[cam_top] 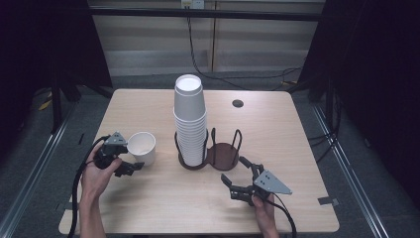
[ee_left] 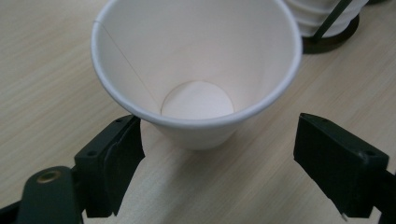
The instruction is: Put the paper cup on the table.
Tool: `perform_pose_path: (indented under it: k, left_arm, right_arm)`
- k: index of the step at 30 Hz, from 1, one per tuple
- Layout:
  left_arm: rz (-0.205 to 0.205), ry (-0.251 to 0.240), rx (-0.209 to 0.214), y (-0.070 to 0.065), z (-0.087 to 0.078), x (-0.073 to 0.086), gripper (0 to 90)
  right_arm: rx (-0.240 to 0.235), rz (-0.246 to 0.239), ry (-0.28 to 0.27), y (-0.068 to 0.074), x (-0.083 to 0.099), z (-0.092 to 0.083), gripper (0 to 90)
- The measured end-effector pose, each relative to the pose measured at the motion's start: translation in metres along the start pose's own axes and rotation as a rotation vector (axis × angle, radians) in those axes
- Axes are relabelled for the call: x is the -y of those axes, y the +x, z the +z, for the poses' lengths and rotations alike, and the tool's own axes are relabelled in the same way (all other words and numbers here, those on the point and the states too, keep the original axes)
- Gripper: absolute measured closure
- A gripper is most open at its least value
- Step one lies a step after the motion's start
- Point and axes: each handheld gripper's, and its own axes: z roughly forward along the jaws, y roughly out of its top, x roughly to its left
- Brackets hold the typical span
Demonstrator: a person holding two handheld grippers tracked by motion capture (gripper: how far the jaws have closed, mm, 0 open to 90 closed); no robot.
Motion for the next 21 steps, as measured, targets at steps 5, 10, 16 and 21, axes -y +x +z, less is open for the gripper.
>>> perform_pose_path:
  k: [5, 10, 16, 21]
  left_arm:
    - [0.004, -0.066, -0.035, -0.010, -0.008, 0.005, 15.8]
    - [-0.020, -0.147, -0.052, -0.019, -0.012, 0.013, 16.1]
    - [-0.061, -0.214, -0.083, -0.028, -0.016, 0.024, 16.0]
    - [-0.078, -0.286, -0.084, -0.038, -0.022, 0.031, 16.0]
  right_arm:
    - [0.000, -0.001, 0.000, 0.000, 0.000, 0.000, 13.4]
    - [0.000, 0.000, 0.000, 0.000, 0.000, 0.000, 13.3]
    - [0.000, 0.000, 0.000, 0.000, 0.000, 0.000, 13.3]
    - [0.000, 0.000, 0.000, 0.000, 0.000, 0.000, 13.3]
